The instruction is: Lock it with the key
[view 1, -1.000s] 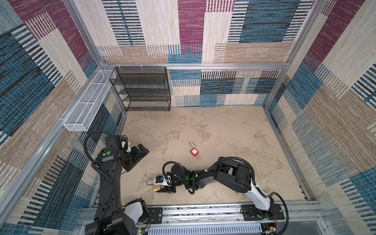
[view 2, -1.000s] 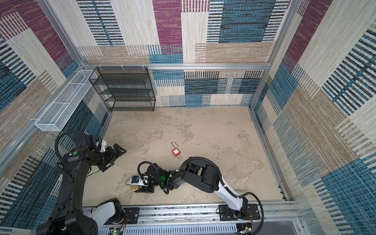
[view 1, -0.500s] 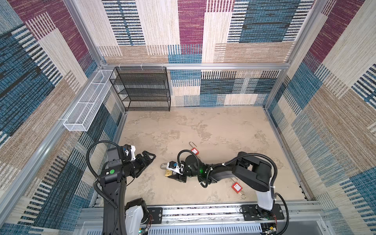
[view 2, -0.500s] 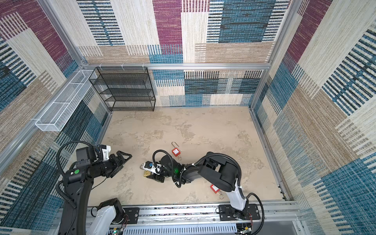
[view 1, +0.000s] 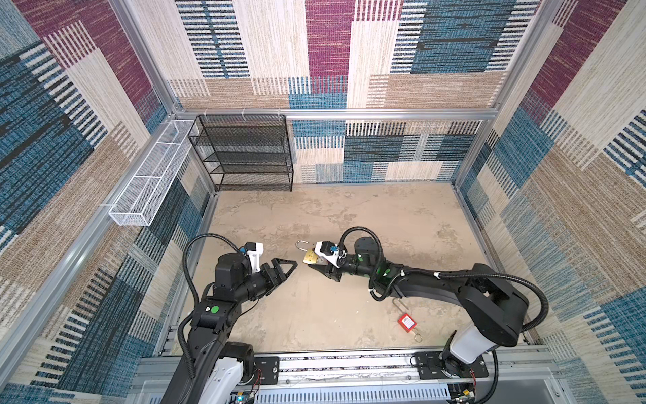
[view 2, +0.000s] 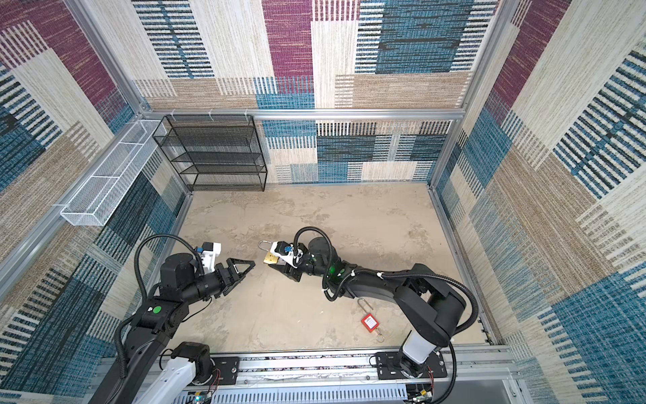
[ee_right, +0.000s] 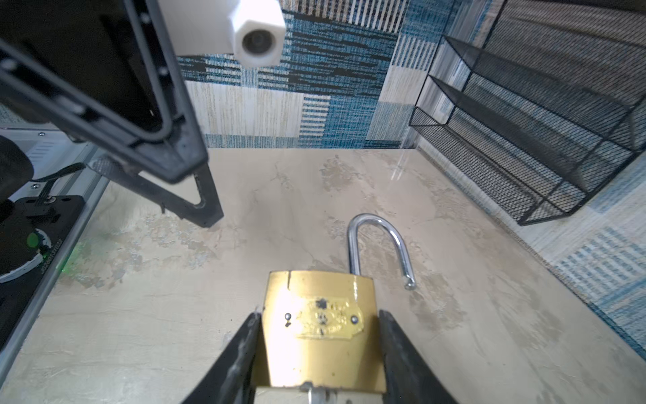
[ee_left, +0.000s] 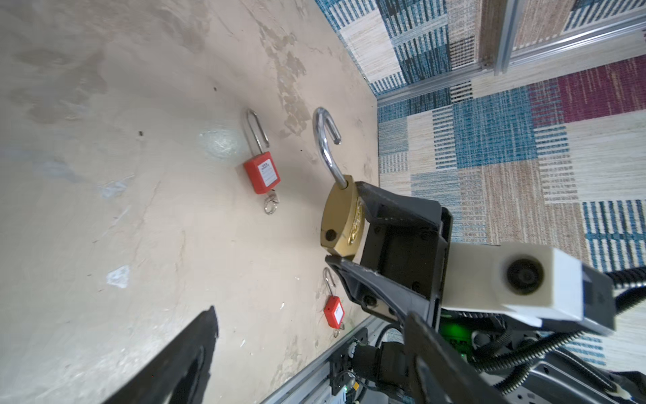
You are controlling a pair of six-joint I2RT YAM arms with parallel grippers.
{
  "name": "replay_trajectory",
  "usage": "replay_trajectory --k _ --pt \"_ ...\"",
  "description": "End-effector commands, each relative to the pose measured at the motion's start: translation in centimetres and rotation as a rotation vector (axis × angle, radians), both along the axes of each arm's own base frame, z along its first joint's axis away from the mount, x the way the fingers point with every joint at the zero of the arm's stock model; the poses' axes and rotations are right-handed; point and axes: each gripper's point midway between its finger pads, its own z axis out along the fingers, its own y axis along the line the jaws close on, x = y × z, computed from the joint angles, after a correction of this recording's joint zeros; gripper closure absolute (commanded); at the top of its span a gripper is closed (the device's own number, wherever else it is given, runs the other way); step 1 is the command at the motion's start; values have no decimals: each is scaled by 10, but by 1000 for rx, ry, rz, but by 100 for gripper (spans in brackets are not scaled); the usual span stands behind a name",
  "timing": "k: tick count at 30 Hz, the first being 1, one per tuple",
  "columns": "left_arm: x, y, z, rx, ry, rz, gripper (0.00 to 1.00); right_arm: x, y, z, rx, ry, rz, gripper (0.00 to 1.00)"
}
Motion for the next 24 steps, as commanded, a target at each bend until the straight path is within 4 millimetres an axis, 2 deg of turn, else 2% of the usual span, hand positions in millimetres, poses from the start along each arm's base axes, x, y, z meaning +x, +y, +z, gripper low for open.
replay_trajectory --k 1,6,12,18,24 --pt "22 -12 27 -37 -102 4 15 -8 -2 21 23 -52 62 55" --pt "31 -34 32 -38 -133 -57 17 -11 -7 35 48 -67 93 55" --pt "35 -52 36 -89 -150 -86 26 -10 -7 42 63 -72 113 55" --pt "37 -56 38 -99 -168 -96 42 -10 -8 50 86 -59 140 55" --pt "38 -59 40 -117 -174 -105 66 -13 -4 51 96 -26 177 54"
